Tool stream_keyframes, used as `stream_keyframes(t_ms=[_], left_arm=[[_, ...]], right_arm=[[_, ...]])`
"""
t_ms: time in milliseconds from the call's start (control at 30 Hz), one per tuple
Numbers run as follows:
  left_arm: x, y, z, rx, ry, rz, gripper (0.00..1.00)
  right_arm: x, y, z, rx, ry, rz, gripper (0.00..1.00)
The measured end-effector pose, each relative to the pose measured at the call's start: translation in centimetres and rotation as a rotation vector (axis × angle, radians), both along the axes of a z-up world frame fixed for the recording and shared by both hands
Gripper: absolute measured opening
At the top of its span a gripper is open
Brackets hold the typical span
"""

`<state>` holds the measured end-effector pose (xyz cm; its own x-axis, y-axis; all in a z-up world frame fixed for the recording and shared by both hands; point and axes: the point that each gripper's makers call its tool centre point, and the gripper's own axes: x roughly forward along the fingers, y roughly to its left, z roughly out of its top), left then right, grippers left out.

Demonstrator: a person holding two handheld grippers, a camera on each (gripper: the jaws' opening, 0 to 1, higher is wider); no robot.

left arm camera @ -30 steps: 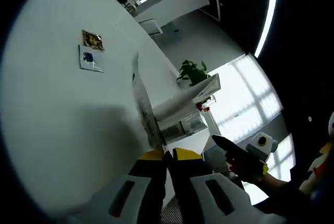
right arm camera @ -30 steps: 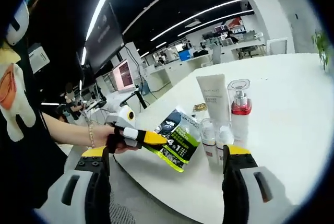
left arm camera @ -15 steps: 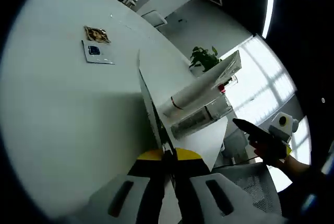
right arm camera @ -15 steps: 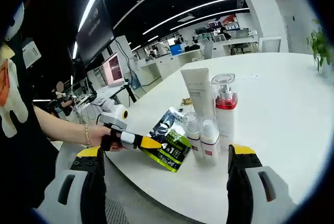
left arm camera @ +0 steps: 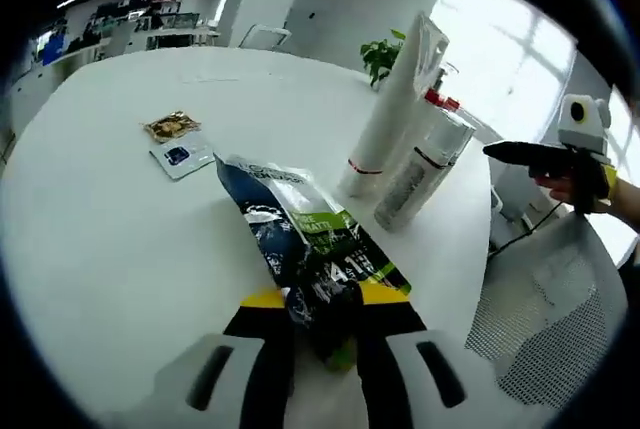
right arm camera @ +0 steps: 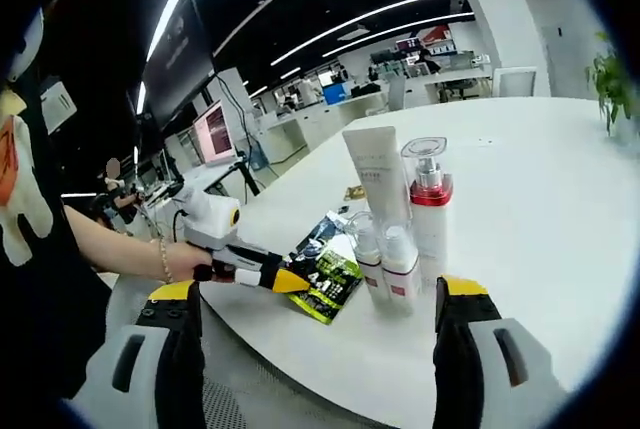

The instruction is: Arrange the skincare products in the storage area until every visible bottle or jar stands upright without overlapping.

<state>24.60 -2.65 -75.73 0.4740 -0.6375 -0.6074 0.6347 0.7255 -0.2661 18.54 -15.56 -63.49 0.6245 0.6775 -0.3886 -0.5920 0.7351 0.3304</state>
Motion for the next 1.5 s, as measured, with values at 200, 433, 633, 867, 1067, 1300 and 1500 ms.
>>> stream_keyframes(t_ms=[200, 433, 633, 867, 1067, 1300, 1500], left_arm=[[-0.1, 0.1, 0.1, 0.119, -0.097, -0.062, 0.24], [-0.3, -0.1, 0.2, 0.192, -0.152, -0.092, 0.35], [-0.5, 0.2, 0.1, 0.206, -0.138, -0.079, 0.38], [-0.7, 0.7, -0.1, 0.211, -0.130, -0.075, 0.36], [-0.5, 0.7, -0.3, 0.220, -0.133, -0.084, 0.38], [-0.3, 0.8, -0.1, 0.223, -0.141, -0.090, 0.40], [0.0, 1.3, 0.2, 0.234, -0.143, -0.069, 0.50]], right_arm=[[0.1, -0.2, 0.0, 0.002, -0.001, -0.004, 0.97], [0.1, -0.3, 0.0, 0.005, 0.002, -0.009, 0.97], [0.1, -0.2, 0.0, 0.006, 0.004, -0.012, 0.97], [0.1, -0.3, -0.1, 0.008, 0.006, -0.010, 0.97], [0.1, -0.2, 0.0, 0.009, 0.006, -0.013, 0.97], [0.1, -0.1, 0.0, 0.007, 0.006, -0.012, 0.97], [0.0, 0.0, 0.0, 0.000, 0.004, -0.007, 0.98]])
